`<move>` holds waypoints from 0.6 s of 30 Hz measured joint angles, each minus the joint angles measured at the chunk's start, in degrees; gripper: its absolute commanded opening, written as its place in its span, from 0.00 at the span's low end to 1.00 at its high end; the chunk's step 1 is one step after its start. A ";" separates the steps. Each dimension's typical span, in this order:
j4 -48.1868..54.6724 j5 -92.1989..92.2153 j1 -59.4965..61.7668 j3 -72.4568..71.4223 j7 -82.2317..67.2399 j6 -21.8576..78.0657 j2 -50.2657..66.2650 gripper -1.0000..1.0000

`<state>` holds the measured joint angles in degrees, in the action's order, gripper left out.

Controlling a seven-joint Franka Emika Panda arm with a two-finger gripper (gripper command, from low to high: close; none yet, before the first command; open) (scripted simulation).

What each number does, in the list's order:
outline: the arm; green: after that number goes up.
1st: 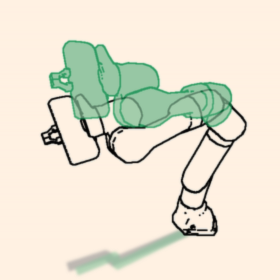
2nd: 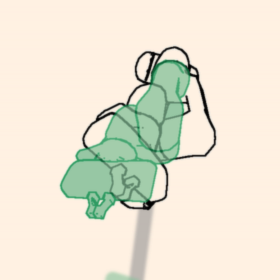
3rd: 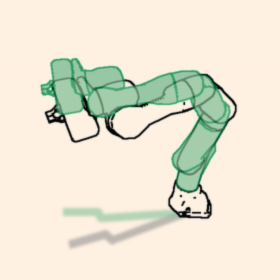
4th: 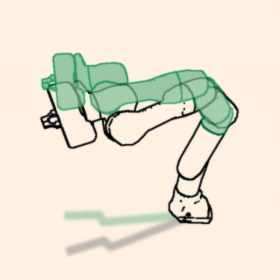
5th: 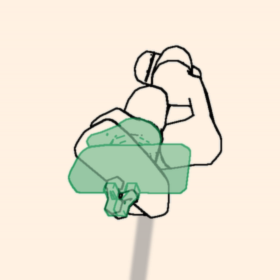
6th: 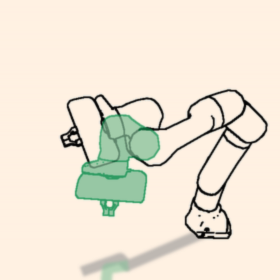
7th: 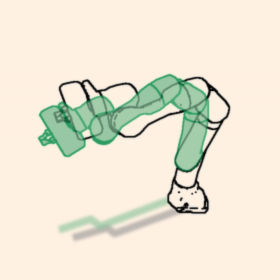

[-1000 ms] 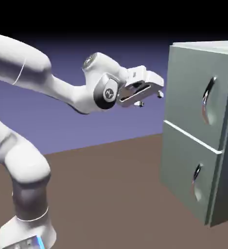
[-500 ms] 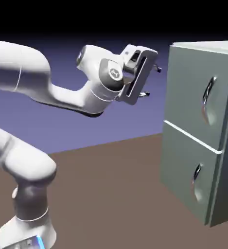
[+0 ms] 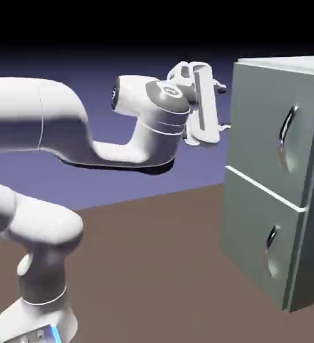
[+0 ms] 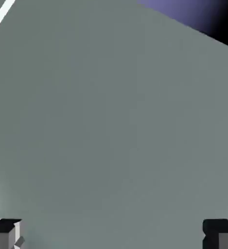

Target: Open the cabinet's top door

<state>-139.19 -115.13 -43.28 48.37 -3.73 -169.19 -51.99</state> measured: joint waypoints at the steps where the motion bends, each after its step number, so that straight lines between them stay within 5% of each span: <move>1: 0.47 -2.49 -0.92 1.05 -1.00 0.10 -0.42 1.00; 18: 8.50 -44.85 -16.59 18.84 -17.99 1.88 -7.53 1.00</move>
<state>-130.70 -159.99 -59.88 67.21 -21.72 -167.31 -59.52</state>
